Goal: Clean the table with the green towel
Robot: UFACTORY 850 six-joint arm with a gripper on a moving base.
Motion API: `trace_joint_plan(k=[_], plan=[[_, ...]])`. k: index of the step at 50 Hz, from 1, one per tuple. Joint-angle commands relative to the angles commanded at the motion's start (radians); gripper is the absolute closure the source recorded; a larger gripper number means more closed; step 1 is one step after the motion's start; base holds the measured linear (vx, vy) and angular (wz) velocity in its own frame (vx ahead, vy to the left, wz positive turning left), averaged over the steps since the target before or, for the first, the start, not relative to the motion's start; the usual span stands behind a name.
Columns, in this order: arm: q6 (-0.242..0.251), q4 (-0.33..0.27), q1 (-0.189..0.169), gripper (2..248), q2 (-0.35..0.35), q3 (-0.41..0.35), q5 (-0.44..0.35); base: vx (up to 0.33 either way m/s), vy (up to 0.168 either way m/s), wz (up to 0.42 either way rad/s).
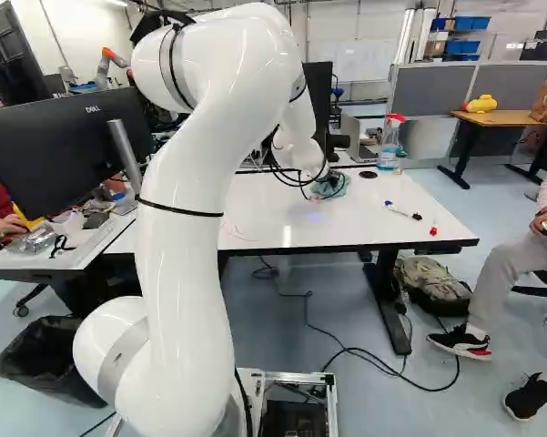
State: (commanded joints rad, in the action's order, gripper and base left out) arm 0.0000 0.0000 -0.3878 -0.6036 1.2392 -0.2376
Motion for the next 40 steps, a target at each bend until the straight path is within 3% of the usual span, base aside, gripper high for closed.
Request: trace_joint_plan(k=[19, 40], plan=[[0.000, 0.000, -0.025, 195, -0.063, 0.086, 0.000, 0.000, 0.000, 0.000], [0.000, 0.000, -0.012, 195, -0.151, 0.210, 0.000, 0.000, 0.000, 0.000]])
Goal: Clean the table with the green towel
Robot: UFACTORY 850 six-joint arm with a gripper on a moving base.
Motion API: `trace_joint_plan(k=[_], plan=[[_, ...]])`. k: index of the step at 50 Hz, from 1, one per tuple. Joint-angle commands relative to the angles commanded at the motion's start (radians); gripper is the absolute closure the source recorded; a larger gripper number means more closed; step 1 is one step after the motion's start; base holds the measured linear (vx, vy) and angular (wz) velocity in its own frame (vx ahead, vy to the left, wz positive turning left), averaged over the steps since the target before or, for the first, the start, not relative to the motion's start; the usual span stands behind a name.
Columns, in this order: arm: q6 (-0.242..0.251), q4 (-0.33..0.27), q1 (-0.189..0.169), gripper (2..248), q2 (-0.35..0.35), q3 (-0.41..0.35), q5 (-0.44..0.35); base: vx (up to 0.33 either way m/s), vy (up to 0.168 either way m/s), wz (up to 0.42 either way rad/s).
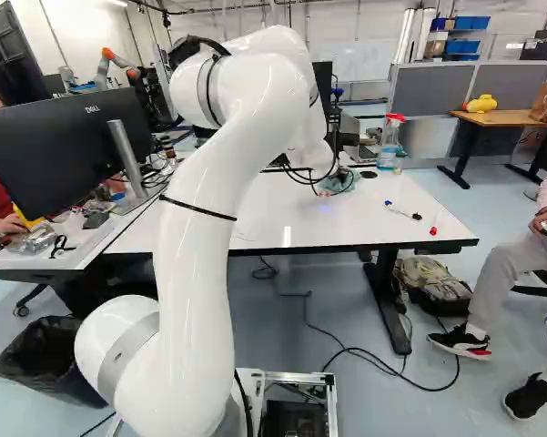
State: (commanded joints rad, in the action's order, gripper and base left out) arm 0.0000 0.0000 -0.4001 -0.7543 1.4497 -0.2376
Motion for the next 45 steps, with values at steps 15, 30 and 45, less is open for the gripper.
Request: trace_joint_plan(k=[15, 30, 45], plan=[[0.000, 0.000, 0.017, 195, -0.060, 0.086, 0.000, 0.000, 0.000, 0.000], [0.000, 0.000, 0.043, 195, -0.108, 0.155, 0.000, 0.000, 0.000, 0.000], [0.000, 0.000, 0.072, 195, -0.094, 0.135, 0.000, 0.000, 0.000, 0.000]])
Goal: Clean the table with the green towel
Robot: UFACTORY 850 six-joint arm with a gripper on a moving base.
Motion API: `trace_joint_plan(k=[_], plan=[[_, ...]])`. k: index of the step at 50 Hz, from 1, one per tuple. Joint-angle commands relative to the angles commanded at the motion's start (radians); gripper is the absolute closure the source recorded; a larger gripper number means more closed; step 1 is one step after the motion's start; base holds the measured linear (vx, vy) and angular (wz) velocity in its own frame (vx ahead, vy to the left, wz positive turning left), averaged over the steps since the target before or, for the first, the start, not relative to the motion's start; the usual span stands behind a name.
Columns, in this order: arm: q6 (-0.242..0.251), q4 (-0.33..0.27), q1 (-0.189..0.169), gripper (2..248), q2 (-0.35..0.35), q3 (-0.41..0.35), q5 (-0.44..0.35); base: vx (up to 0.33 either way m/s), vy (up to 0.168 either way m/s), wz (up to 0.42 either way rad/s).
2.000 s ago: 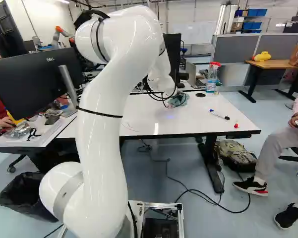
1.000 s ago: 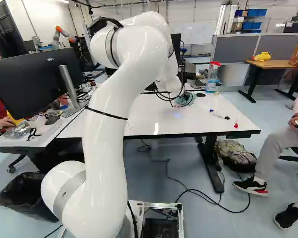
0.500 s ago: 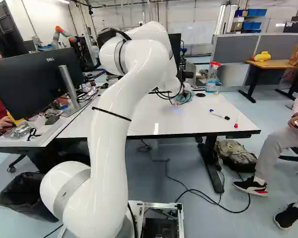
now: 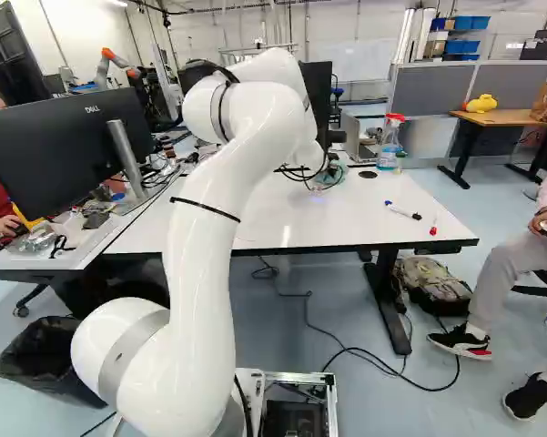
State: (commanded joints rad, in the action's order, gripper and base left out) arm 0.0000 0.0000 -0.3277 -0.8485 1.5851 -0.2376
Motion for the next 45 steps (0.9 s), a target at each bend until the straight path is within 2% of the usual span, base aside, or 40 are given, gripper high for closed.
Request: trace_joint_plan(k=[45], plan=[[0.000, 0.000, 0.000, 195, 0.201, -0.286, 0.000, 0.000, 0.000, 0.000]])
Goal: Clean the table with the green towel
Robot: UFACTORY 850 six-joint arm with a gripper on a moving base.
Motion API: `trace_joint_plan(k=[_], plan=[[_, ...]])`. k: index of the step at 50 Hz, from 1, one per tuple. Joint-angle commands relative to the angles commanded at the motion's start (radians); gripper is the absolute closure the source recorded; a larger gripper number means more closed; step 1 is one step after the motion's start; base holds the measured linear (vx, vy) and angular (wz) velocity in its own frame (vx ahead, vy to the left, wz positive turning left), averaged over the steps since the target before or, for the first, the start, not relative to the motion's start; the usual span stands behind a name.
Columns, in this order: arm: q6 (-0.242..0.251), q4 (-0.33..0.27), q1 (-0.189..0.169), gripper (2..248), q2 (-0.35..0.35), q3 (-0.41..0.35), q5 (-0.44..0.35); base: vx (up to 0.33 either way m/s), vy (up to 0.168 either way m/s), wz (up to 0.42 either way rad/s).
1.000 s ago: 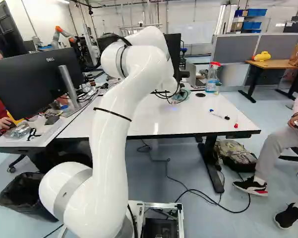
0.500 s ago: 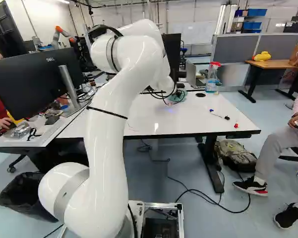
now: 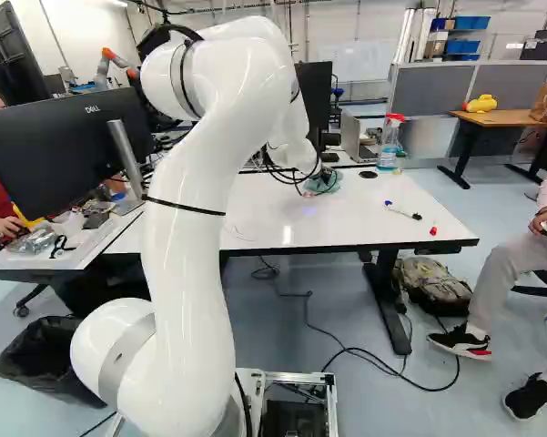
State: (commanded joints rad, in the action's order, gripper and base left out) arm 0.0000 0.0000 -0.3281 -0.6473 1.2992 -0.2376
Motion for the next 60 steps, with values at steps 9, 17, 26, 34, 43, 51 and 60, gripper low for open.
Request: trace_joint_plan(k=[9, 17, 26, 34, 43, 51, 60], plan=[[0.000, 0.000, -0.006, 195, 0.037, -0.051, 0.000, 0.000, 0.000, 0.000], [0.000, 0.000, -0.019, 195, 0.054, -0.074, 0.000, 0.000, 0.000, 0.000], [0.000, 0.000, -0.039, 195, 0.043, -0.059, 0.000, 0.000, 0.000, 0.000], [0.000, 0.000, -0.054, 195, 0.021, -0.030, 0.000, 0.000, 0.000, 0.000], [0.000, 0.000, -0.062, 195, -0.015, 0.021, 0.000, 0.000, 0.000, 0.000], [0.000, 0.000, -0.062, 195, -0.051, 0.071, 0.000, 0.000, 0.000, 0.000], [0.000, 0.000, -0.060, 195, -0.092, 0.129, 0.000, 0.000, 0.000, 0.000]])
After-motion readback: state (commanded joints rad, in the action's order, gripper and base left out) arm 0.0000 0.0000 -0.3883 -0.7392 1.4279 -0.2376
